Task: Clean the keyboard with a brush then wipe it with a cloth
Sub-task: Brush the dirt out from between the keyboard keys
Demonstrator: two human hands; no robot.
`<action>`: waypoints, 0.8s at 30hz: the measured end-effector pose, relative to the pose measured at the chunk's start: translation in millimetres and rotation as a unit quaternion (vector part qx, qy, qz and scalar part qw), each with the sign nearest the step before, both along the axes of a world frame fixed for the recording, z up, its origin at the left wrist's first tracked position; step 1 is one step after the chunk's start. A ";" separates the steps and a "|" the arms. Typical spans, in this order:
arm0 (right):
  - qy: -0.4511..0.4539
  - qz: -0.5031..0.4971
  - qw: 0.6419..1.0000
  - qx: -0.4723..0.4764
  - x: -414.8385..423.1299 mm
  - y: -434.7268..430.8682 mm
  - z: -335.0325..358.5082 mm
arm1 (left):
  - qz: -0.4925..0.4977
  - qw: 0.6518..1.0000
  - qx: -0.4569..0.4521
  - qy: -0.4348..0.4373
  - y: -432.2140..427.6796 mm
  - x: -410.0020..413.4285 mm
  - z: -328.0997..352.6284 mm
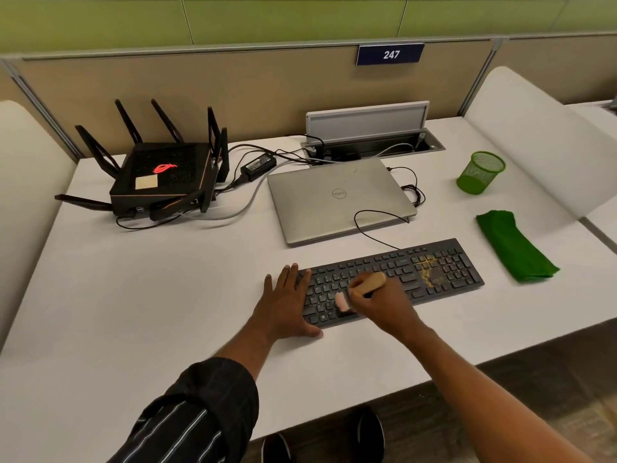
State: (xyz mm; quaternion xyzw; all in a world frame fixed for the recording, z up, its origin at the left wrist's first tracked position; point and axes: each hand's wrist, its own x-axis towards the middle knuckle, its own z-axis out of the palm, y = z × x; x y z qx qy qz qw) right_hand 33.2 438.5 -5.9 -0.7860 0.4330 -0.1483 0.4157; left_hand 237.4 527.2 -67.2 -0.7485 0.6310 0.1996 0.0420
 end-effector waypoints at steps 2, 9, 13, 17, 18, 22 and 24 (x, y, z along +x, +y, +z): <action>0.018 0.040 0.999 -0.022 10.2 8.3 -6.0 | 0.002 1.000 -0.001 -0.002 1.8 1.1 0.7; 0.093 0.079 0.990 -0.065 12.8 11.6 -13.5 | 0.012 1.000 -0.013 0.015 9.9 6.5 1.7; 0.074 0.085 0.991 -0.069 20.1 11.4 -4.2 | 0.009 1.000 -0.016 0.016 10.4 7.0 2.4; 0.056 0.088 0.992 -0.067 25.8 20.6 -8.3 | 0.006 1.000 -0.018 0.024 11.1 8.7 2.0; 0.062 0.091 0.992 -0.065 25.4 22.9 -10.3 | 0.006 0.999 -0.020 0.024 12.1 9.4 1.5; 0.094 0.112 0.988 -0.051 21.1 25.4 -8.8 | 0.003 0.999 -0.026 0.026 13.6 11.3 -0.3; 0.080 0.108 0.990 -0.044 22.0 25.4 -5.0 | 0.004 0.999 -0.026 0.028 13.4 11.7 -0.6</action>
